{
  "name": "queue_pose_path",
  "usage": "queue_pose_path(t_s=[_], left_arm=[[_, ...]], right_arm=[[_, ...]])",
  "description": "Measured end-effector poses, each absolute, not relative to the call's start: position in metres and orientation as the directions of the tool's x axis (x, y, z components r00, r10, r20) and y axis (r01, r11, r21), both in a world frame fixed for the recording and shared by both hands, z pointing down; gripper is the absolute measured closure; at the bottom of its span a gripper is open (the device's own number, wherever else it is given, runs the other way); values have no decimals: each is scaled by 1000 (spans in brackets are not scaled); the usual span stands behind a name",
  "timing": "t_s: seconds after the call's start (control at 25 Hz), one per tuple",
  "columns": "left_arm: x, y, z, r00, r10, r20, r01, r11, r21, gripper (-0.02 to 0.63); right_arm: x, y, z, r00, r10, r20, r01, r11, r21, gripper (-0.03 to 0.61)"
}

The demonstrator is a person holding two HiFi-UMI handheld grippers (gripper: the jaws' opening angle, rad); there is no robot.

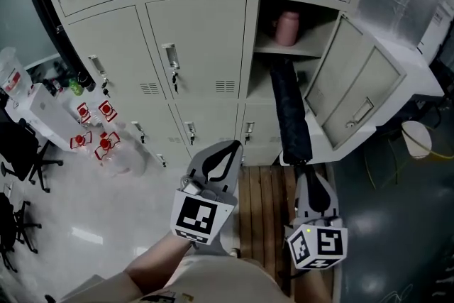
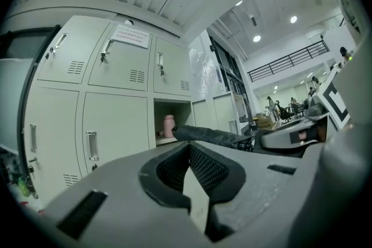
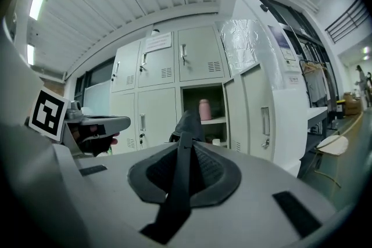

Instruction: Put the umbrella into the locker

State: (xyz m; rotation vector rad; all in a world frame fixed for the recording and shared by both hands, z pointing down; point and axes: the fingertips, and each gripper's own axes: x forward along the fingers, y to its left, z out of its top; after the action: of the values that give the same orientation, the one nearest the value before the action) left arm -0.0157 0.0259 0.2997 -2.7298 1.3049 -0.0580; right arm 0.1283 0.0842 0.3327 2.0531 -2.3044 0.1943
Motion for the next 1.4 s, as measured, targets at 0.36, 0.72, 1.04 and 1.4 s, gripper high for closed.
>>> queue_pose_path(t_s=[0.36,0.72,1.04,1.4], left_arm=[[-11,-30,323,651,-758,47,-752,-652,-93,604],[-6,-86,334,701,-709,69,-705,-705,-78,604],[6,-130,347,765,-635,103,-632,-772,-66,604],[16,-172,363,836,-532,136,-532,-846,-41,604]], right_arm=[[126,33,365,-90,-973,212,-995,76,-71,541],[117,-26,381,-46,-966,255,-998,32,-57,541],[110,-80,388,-1,-961,277,-1000,-3,-13,541],[98,-134,403,27,-961,275,-999,-36,-27,541]])
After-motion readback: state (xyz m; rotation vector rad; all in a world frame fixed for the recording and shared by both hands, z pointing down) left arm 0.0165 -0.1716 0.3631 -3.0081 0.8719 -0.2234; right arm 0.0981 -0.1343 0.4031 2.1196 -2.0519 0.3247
